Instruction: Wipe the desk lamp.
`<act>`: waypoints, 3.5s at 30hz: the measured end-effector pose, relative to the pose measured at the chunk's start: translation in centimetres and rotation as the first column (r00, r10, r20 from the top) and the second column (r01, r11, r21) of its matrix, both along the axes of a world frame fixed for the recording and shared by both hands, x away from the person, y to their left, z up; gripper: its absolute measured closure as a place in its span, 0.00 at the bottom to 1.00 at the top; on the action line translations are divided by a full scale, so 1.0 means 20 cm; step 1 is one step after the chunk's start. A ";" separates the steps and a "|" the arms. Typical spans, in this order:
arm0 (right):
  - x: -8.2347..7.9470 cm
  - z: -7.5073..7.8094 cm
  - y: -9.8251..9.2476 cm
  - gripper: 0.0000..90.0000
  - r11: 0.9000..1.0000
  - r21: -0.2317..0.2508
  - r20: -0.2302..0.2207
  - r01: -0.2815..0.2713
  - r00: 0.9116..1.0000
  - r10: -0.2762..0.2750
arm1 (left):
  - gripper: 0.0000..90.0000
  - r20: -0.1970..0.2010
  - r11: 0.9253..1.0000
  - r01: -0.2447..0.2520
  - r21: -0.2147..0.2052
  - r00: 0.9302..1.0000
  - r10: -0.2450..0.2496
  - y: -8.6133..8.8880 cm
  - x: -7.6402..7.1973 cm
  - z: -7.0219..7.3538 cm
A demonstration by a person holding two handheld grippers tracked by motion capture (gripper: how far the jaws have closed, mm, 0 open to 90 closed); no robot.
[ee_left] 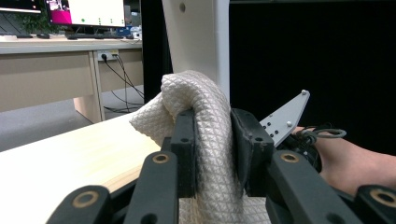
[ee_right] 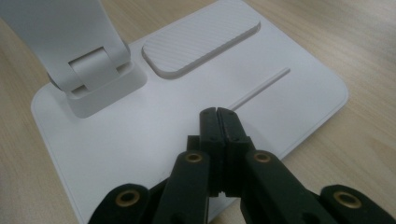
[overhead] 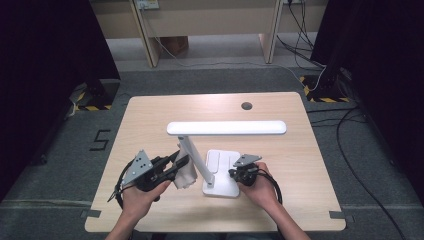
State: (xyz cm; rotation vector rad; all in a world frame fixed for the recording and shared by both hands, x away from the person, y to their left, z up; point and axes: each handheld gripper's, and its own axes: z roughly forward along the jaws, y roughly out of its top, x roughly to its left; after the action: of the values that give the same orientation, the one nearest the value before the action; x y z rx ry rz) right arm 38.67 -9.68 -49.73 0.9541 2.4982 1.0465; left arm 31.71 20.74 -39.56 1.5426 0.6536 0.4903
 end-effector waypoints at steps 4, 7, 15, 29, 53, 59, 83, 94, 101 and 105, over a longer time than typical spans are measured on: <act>0.00 0.00 0.00 1.00 1.000 0.000 -0.001 0.000 1.000 0.000 | 0.78 -0.005 1.000 0.005 -0.003 1.000 -0.005 0.00 0.01 -0.02; 0.00 0.00 0.00 1.00 1.000 0.001 -0.003 0.001 1.000 -0.001 | 0.78 -0.008 1.000 0.008 0.001 1.000 -0.008 -0.01 0.01 -0.03; 0.00 0.00 0.00 1.00 1.000 0.002 -0.002 0.002 1.000 -0.002 | 0.77 -0.014 1.000 0.013 0.014 1.000 -0.013 -0.03 0.01 -0.06; 0.00 0.00 0.00 1.00 1.000 0.003 -0.003 0.001 1.000 -0.001 | 0.79 -0.019 0.999 0.028 0.016 0.999 -0.028 -0.03 0.02 -0.10; 0.00 0.00 0.00 1.00 1.000 0.002 -0.004 -0.002 1.000 0.002 | 0.77 -0.040 0.999 0.039 0.035 0.998 -0.038 -0.05 0.03 -0.19; 0.00 0.00 0.00 1.00 1.000 0.002 -0.006 0.002 1.000 -0.002 | 0.77 -0.047 0.998 0.040 0.046 0.998 -0.038 -0.06 0.03 -0.22; 0.00 0.00 0.00 1.00 1.000 0.004 0.001 -0.001 1.000 0.001 | 0.76 -0.099 0.995 0.069 0.070 0.993 -0.062 -0.09 0.05 -0.37; 0.00 0.00 0.00 1.00 1.000 0.005 0.004 -0.001 1.000 0.001 | 0.76 -0.117 0.993 0.081 0.088 0.991 -0.070 -0.11 0.06 -0.44; 0.01 0.00 0.01 1.00 1.000 0.010 0.002 0.001 1.000 -0.001 | 0.76 -0.131 0.992 0.088 0.094 0.989 -0.075 -0.13 0.07 -0.48; 0.00 0.00 0.01 1.00 1.000 0.012 0.001 0.003 1.000 -0.003 | 0.76 -0.139 0.990 0.092 0.102 0.987 -0.078 -0.13 0.07 -0.50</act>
State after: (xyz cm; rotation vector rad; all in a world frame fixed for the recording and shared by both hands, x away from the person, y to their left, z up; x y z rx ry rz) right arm 38.73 -9.52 -49.79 0.9605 2.4913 1.0612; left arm 33.10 18.11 -49.51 1.7101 0.6705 0.3643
